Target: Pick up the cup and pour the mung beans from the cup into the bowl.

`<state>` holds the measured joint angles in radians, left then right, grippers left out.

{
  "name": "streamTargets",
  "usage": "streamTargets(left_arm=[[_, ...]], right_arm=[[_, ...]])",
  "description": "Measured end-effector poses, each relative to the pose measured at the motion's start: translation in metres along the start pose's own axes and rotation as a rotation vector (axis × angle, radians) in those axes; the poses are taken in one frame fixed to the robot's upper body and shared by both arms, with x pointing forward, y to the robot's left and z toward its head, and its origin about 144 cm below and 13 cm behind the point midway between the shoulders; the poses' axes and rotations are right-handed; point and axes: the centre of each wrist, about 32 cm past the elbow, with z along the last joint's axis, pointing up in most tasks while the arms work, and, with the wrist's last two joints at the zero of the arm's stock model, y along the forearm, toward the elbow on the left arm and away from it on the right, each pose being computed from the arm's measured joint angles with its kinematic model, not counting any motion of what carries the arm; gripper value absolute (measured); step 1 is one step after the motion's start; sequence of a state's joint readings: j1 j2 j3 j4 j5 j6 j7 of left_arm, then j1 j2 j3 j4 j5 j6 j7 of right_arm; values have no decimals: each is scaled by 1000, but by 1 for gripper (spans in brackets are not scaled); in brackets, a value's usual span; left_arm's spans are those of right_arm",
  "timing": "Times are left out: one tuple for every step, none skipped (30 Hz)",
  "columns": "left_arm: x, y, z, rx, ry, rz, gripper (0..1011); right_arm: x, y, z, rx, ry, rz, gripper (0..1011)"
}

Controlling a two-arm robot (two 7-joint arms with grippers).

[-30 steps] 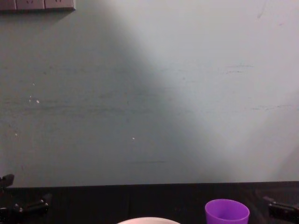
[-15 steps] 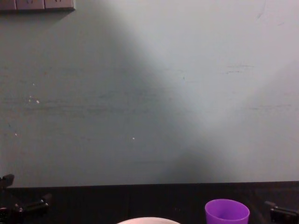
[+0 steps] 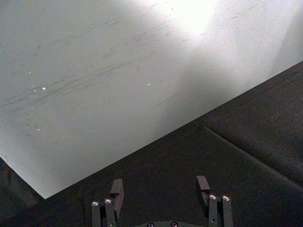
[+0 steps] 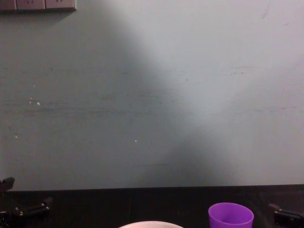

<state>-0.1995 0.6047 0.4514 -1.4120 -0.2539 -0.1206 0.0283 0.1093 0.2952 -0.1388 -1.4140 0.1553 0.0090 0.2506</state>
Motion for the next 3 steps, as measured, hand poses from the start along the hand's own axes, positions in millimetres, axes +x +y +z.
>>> streamTargets(left_arm=[[0, 0, 0, 0, 0, 0, 1000], [0, 0, 0, 0, 0, 0, 1000], [0, 0, 0, 0, 0, 0, 1000]], right_arm=[[0, 0, 0, 0, 0, 0, 1003], [0, 0, 0, 0, 0, 0, 1003], [0, 0, 0, 0, 0, 0, 1003]])
